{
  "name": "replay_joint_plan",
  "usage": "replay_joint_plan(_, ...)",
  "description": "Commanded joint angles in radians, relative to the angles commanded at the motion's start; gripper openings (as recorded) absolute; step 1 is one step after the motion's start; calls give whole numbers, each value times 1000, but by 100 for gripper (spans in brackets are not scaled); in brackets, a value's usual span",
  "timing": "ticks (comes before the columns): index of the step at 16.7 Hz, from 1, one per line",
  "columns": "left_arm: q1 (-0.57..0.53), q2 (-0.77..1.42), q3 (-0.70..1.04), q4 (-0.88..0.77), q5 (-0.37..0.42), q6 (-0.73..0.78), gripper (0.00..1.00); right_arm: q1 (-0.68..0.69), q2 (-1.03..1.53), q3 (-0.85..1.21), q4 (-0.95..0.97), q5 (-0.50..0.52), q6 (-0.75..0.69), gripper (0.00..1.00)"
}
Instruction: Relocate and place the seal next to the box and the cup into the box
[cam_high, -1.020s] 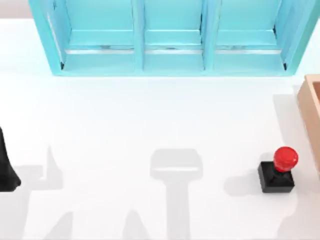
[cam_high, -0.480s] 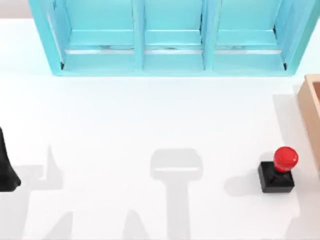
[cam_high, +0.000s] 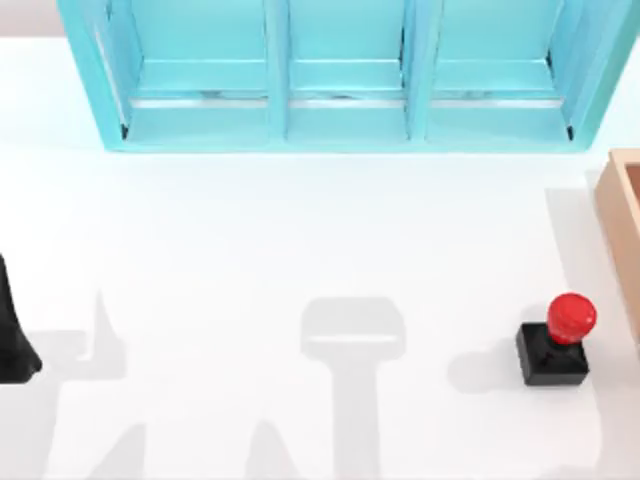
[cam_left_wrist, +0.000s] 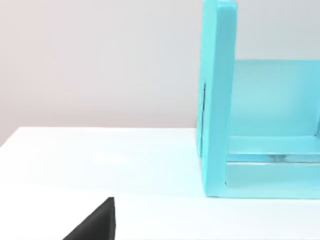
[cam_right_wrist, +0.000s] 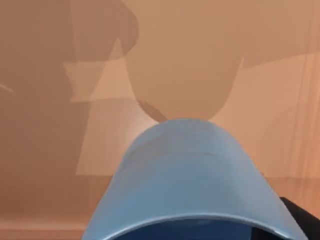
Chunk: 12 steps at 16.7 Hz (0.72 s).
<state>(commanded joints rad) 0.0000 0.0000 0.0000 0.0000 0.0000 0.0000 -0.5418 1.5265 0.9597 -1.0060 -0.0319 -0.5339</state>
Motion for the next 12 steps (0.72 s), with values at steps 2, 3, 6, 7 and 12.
replay_joint_plan(2, 0, 0, 0, 0, 0, 0, 100, 5, 6, -32, 42, 1, 5, 0)
replay_joint_plan(3, 0, 0, 0, 0, 0, 0, 100, 7, 11, -51, 64, 1, 8, 0)
replay_joint_plan(6, 0, 0, 0, 0, 0, 0, 100, 11, 14, -69, 85, 1, 12, 0)
replay_joint_plan(7, 0, 0, 0, 0, 0, 0, 100, 11, 14, -69, 85, 1, 12, 0)
replay_joint_plan(12, 0, 0, 0, 0, 0, 0, 100, 11, 14, -69, 85, 1, 12, 30)
